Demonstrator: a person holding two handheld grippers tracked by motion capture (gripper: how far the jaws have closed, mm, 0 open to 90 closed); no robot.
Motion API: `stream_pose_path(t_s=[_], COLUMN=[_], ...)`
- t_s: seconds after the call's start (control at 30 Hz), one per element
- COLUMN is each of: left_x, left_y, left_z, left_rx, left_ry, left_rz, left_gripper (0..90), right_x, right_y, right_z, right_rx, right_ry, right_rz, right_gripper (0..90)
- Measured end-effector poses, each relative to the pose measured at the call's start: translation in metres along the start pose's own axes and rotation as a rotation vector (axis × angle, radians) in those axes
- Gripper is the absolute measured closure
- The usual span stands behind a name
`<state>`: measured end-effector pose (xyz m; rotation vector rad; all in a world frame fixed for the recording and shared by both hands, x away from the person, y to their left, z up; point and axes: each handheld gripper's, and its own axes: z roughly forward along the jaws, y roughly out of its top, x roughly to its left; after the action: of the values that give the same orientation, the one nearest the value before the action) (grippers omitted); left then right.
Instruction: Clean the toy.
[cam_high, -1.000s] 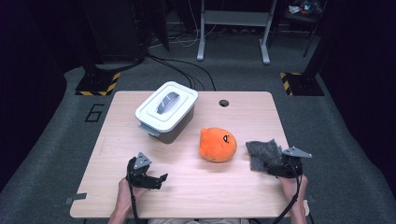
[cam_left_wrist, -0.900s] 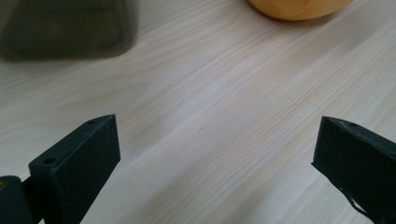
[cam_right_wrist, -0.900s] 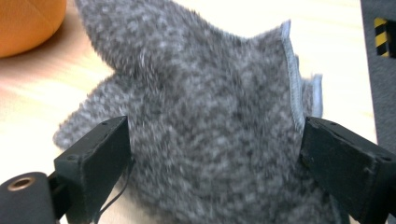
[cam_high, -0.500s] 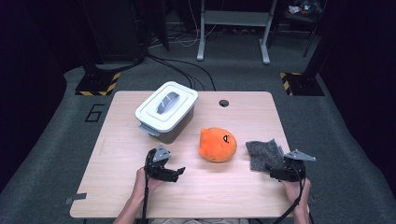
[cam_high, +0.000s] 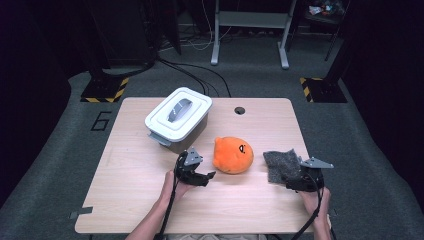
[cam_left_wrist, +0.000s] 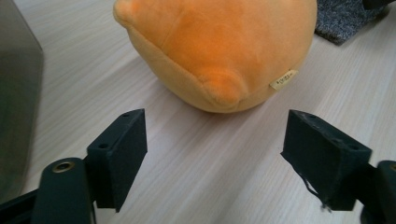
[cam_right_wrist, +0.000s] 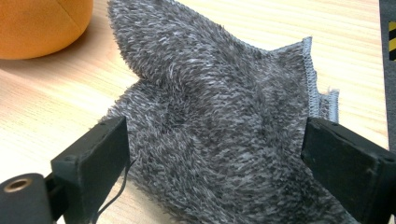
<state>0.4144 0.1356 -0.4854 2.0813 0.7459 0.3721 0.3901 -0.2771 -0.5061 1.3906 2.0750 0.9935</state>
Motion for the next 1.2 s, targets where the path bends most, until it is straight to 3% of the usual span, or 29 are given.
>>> stream_pose_path(t_s=[0.17,0.3,0.53,0.73,0.87,1.07,1.2], left_x=[-0.002,-0.004,-0.009,-0.008,-0.008,-0.008,-0.009], left_y=[0.005,0.006,0.007,0.005,0.006,0.009,0.011], left_z=[0.009,0.017,0.022,0.023,0.024,0.023,0.022], left_rx=[0.006,0.013,0.013,0.008,-0.001,0.013,0.003], left_ry=[-0.010,0.010,0.042,0.036,0.031,0.029,0.022], left_rz=[0.010,0.008,0.028,0.022,0.015,0.036,0.028], left_gripper=[32.1,40.8,59.1,70.4,74.5,75.1,75.1], right_x=[0.000,0.001,0.004,0.006,0.007,0.007,0.005], right_y=[0.004,0.010,0.016,0.018,0.022,0.024,0.023], right_z=[0.000,-0.001,0.003,0.013,0.022,0.032,0.036], right_rx=[0.000,-0.002,0.013,0.043,0.063,0.104,0.118], right_ry=[0.006,0.007,0.006,0.008,-0.001,-0.022,-0.021], right_rz=[-0.009,-0.015,-0.038,-0.041,-0.069,-0.026,-0.014], right_gripper=[7.2,7.3,7.8,8.5,11.1,23.0,29.0])
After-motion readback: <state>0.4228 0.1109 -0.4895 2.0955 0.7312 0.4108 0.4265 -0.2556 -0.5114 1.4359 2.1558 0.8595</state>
